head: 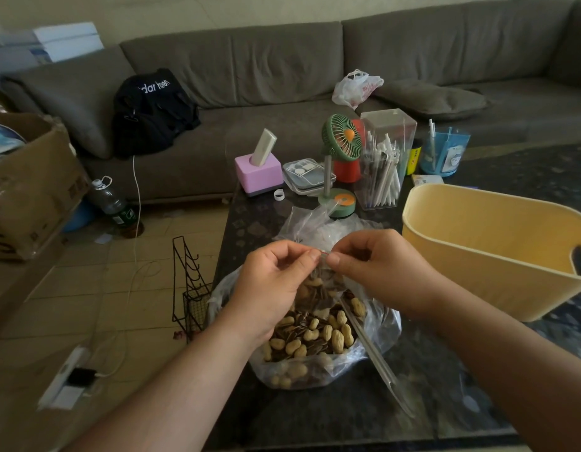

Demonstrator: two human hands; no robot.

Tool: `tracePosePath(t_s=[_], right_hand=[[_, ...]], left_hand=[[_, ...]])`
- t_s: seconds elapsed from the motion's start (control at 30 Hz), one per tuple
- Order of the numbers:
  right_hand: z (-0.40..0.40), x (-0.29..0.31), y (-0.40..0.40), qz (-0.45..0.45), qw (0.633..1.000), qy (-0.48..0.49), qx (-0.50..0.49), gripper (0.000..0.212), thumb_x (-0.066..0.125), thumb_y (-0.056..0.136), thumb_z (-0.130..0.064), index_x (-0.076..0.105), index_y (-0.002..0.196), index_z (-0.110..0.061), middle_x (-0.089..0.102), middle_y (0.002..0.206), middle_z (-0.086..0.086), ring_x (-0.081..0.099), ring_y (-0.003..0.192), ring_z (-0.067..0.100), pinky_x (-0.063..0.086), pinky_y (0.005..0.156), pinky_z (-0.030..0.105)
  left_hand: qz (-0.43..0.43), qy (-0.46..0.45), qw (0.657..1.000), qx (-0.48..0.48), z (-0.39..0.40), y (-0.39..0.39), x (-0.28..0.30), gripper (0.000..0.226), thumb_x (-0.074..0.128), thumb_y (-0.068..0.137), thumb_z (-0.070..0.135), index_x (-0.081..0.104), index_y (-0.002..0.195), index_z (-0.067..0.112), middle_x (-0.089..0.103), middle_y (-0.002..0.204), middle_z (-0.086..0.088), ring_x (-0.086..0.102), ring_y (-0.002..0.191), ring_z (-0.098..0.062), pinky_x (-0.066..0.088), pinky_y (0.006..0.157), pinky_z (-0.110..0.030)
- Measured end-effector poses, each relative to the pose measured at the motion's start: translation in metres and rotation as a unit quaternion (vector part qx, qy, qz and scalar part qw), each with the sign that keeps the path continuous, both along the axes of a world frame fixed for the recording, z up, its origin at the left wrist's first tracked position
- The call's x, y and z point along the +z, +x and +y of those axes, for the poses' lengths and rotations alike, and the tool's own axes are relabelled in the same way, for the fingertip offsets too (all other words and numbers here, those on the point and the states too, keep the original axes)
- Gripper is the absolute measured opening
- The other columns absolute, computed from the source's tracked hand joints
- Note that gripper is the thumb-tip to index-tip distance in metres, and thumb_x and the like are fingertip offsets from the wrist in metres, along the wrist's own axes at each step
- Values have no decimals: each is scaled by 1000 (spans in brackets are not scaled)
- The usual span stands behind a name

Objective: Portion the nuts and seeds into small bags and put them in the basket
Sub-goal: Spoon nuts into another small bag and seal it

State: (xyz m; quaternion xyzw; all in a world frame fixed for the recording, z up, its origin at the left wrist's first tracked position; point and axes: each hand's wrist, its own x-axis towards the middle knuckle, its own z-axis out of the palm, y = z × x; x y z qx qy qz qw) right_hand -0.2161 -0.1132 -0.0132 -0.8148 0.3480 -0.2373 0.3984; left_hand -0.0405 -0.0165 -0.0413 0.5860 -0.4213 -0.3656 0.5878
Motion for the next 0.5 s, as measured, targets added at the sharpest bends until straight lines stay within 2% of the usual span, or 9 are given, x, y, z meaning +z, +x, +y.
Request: tracePosePath(t_s=[0.07,0.13,0.2,0.33,0.4,0.5], right_hand=[[1,-1,1,19,1000,-16,-2,19,72,92,-49,76,87,-31,73,73,-8,64,61,4,52,57,20],[1,-1,3,35,999,-32,-2,18,71,94,-46,74,84,-31,71,71,-8,58,56,0,46,53,15],[2,-3,5,10,1000,-13,-7,18,72,95,-41,73,82,-28,70,71,0,54,55,2,46,54,20],[1,-7,8,-98,989,87,-66,22,69,100,-28,68,86,-11,67,72,14,52,59,23,45,55,38],[-2,-9,8,-143,977,117,-107,25,66,102,-27,65,88,-6,59,69,11,45,60,23,40,54,37],[-2,-10,6,-183,963,159,-121,28,60,105,-28,63,89,-6,50,67,7,40,60,22,37,55,37]], left_hand=[[20,2,1000,0,0,0,0,9,73,99,18,81,99,14,81,91,-3,76,87,-12,59,79,-26],[39,5,999,-5,0,-1,-1,10,73,98,19,82,99,16,81,99,-10,77,97,-22,62,87,-35],[79,20,997,-7,0,-3,-1,15,68,102,21,83,103,17,81,105,-13,77,101,-28,62,93,-43],[220,86,970,-61,1,-9,8,37,53,108,36,75,121,10,77,106,-18,71,91,-25,60,75,-38],[236,92,964,-85,1,-10,7,39,62,101,38,75,121,8,75,102,-15,71,84,-20,62,73,-36],[229,57,970,-56,-2,-7,3,40,76,85,30,74,119,9,74,96,-9,71,80,-15,63,76,-34]])
